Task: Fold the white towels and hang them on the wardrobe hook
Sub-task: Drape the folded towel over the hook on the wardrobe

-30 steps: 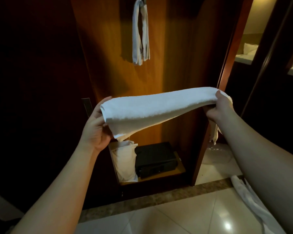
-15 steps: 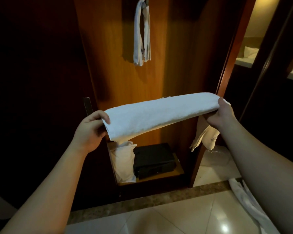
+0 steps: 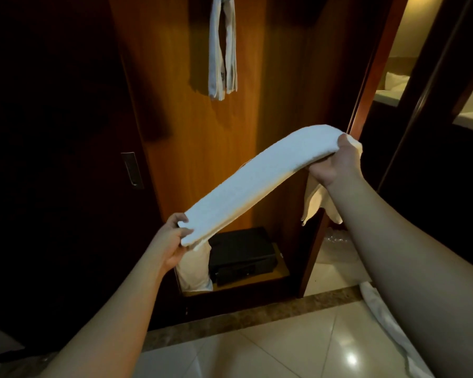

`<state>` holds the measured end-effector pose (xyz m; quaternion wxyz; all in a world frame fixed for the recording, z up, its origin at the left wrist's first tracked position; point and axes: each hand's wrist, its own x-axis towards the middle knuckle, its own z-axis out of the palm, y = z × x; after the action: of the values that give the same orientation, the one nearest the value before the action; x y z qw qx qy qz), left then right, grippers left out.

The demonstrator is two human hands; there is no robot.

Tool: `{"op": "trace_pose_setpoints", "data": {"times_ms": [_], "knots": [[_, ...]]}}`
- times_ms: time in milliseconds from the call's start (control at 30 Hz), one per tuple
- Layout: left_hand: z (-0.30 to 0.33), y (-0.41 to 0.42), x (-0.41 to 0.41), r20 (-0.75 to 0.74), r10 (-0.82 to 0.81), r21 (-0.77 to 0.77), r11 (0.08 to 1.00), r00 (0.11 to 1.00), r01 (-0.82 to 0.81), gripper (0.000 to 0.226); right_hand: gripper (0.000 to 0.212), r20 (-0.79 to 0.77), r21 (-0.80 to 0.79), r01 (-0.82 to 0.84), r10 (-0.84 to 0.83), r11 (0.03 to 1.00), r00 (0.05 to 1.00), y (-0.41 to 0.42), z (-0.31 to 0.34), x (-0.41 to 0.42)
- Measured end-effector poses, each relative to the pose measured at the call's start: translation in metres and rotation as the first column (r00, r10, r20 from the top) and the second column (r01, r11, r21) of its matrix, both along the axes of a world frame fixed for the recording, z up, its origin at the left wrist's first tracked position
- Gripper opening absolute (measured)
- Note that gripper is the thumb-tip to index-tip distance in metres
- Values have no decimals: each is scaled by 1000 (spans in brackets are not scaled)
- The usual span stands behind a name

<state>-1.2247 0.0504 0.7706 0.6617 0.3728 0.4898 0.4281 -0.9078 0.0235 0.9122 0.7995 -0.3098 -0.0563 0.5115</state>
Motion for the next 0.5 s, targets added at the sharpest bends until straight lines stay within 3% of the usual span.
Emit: {"op": "trace_pose_setpoints", "data": {"times_ms": [167, 267, 367, 433, 500], "knots": [[-19, 0, 42, -20, 9, -88, 996, 1000, -10, 37, 66, -87, 45, -29, 33, 999, 996, 10, 30, -29], [-10, 0, 66, -34, 17, -130, 991, 999, -22, 28, 71, -133, 65, -22, 30, 998, 991, 19, 46, -42], [0, 5, 80, -90, -7, -168, 986, 996, -8, 31, 72, -104, 98, -16, 27, 995, 994, 29, 61, -53], [15, 6, 86, -217, 68, -59, 995, 974, -82, 27, 69, -46, 120, -9, 15, 993, 999, 36, 70, -61], [41, 0, 91, -200, 154, 128, 983, 968, -130, 13, 67, 16, 114, 10, -12, 993, 1000, 41, 77, -70]]}}
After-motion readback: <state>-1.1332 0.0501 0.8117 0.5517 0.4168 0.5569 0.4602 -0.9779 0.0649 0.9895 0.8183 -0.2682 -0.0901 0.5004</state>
